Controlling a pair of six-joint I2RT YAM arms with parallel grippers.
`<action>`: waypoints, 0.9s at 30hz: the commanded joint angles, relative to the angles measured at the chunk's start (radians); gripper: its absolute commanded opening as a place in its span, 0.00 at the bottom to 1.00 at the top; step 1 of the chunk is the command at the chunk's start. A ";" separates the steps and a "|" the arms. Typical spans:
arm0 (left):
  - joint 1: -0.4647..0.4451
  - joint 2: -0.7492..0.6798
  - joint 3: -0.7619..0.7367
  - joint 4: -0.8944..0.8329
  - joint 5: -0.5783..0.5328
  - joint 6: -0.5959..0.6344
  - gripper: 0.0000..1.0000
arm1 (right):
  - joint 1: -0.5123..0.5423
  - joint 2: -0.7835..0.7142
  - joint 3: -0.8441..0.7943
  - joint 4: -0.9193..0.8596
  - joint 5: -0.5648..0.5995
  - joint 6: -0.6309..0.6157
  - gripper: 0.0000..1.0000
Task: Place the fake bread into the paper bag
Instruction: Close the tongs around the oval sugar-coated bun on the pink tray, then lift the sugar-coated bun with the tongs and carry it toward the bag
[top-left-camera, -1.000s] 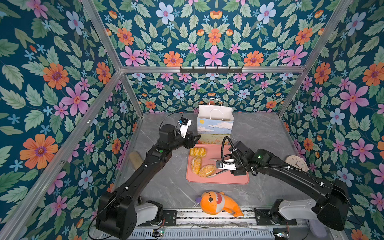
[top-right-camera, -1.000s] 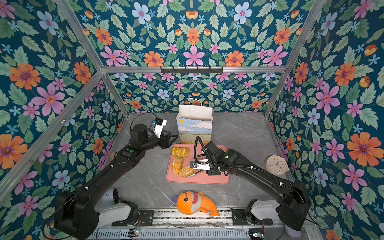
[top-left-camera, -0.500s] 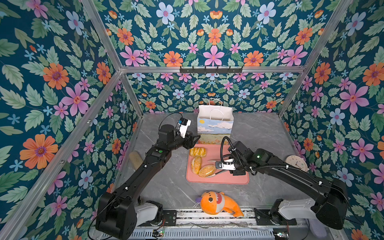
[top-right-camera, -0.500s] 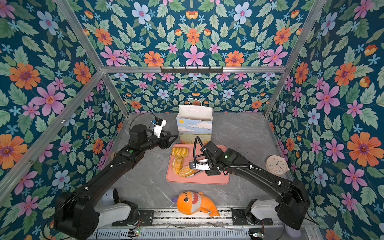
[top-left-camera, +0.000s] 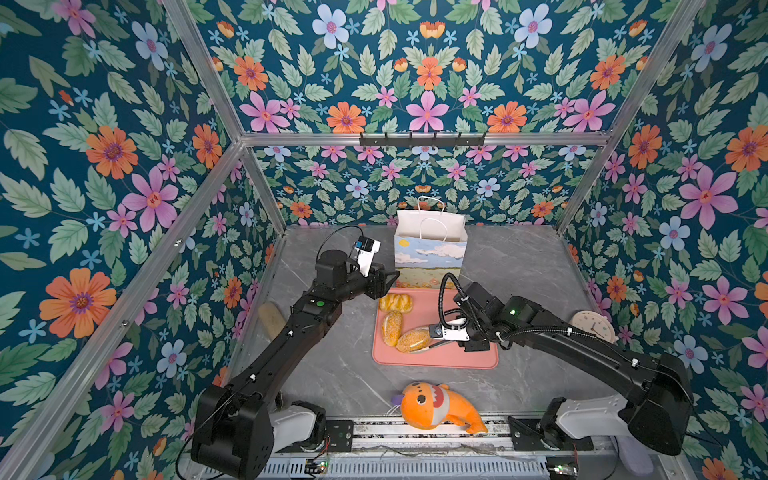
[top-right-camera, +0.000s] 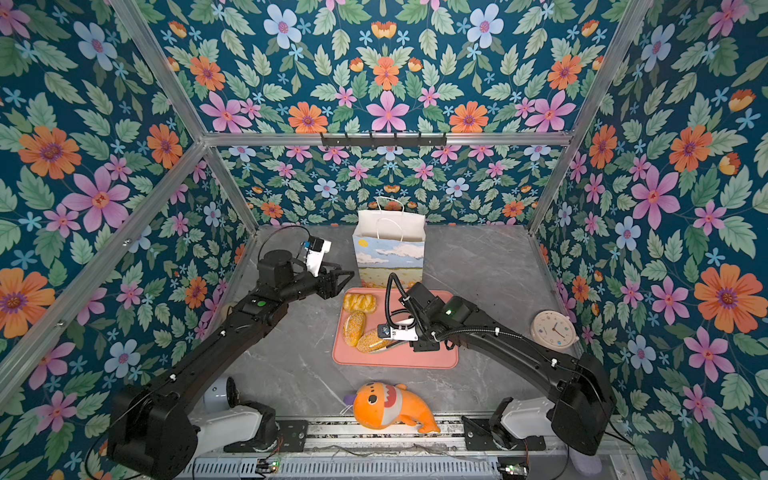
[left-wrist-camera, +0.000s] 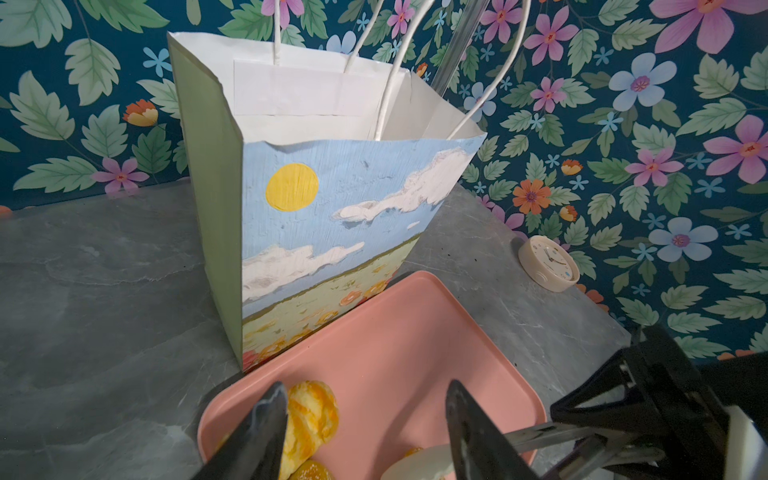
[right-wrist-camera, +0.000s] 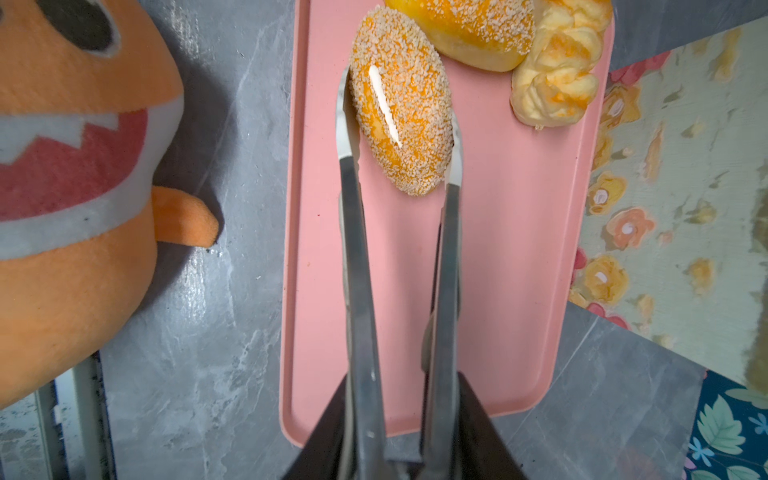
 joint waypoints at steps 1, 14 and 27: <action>0.005 -0.009 -0.002 0.024 0.014 -0.003 0.62 | 0.001 -0.025 0.009 -0.017 -0.007 0.022 0.31; 0.012 -0.009 0.013 0.029 0.003 -0.025 0.62 | 0.001 -0.201 0.023 -0.186 0.044 0.187 0.29; 0.017 0.017 0.047 0.031 -0.004 -0.053 0.62 | -0.132 -0.221 0.231 -0.478 0.100 0.415 0.28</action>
